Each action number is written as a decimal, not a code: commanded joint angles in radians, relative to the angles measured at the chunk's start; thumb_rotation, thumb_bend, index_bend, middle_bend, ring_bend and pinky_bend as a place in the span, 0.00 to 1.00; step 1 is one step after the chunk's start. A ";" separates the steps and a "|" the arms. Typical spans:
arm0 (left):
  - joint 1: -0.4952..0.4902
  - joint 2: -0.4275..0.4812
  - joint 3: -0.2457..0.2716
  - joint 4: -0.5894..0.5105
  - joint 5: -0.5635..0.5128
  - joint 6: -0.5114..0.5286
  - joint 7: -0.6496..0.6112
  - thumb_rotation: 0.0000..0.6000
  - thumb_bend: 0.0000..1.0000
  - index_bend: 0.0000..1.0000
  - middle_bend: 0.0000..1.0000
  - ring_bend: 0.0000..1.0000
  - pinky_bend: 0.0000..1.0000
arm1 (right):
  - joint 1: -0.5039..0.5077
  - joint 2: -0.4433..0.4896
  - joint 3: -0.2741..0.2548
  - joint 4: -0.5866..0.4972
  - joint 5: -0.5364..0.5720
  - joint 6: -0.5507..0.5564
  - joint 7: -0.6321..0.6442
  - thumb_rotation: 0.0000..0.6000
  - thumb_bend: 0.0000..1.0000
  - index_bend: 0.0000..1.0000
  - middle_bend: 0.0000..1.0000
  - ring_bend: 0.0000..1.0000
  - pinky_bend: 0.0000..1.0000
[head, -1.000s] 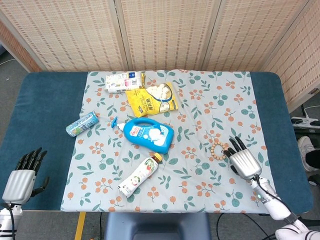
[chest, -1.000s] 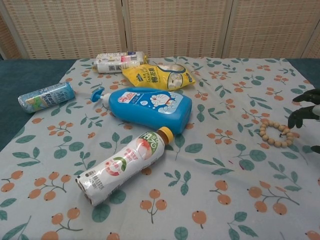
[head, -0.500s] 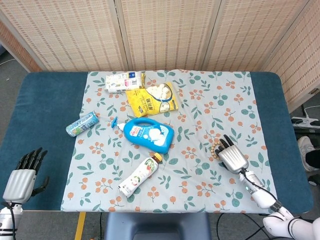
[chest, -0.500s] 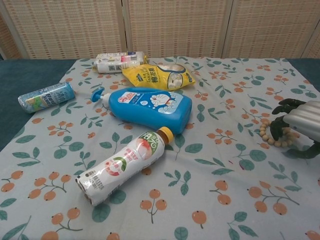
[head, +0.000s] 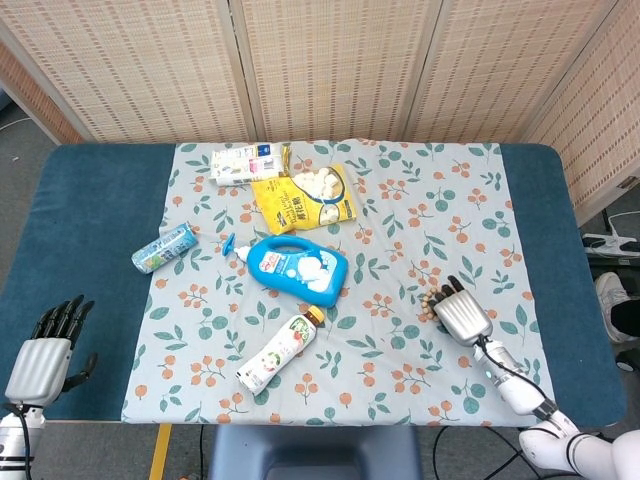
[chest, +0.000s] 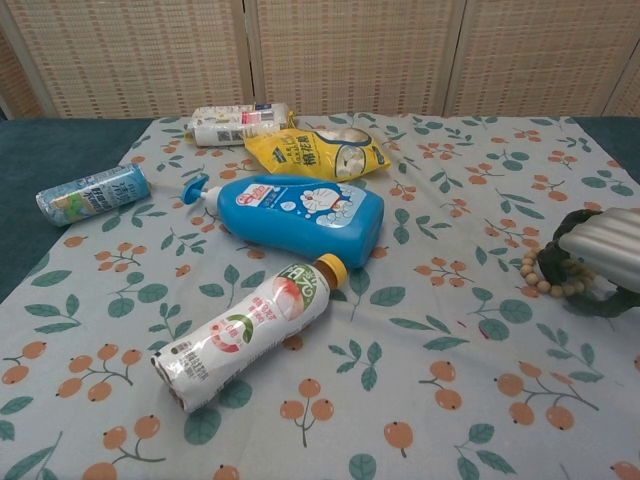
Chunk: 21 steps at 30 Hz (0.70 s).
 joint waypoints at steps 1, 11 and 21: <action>-0.001 0.002 -0.002 -0.004 -0.001 -0.001 0.003 1.00 0.44 0.00 0.00 0.00 0.10 | -0.003 0.008 0.018 -0.027 -0.001 0.033 0.093 1.00 0.43 0.75 0.63 0.41 0.25; -0.001 -0.003 0.000 0.000 0.003 0.001 0.002 1.00 0.44 0.00 0.00 0.00 0.10 | 0.015 0.197 0.179 -0.457 0.216 -0.140 0.837 1.00 0.46 0.77 0.65 0.43 0.27; -0.001 -0.006 0.002 -0.003 0.006 0.001 0.008 1.00 0.44 0.00 0.00 0.00 0.10 | 0.005 0.327 0.451 -0.638 0.278 -0.648 1.814 1.00 0.47 0.76 0.65 0.43 0.27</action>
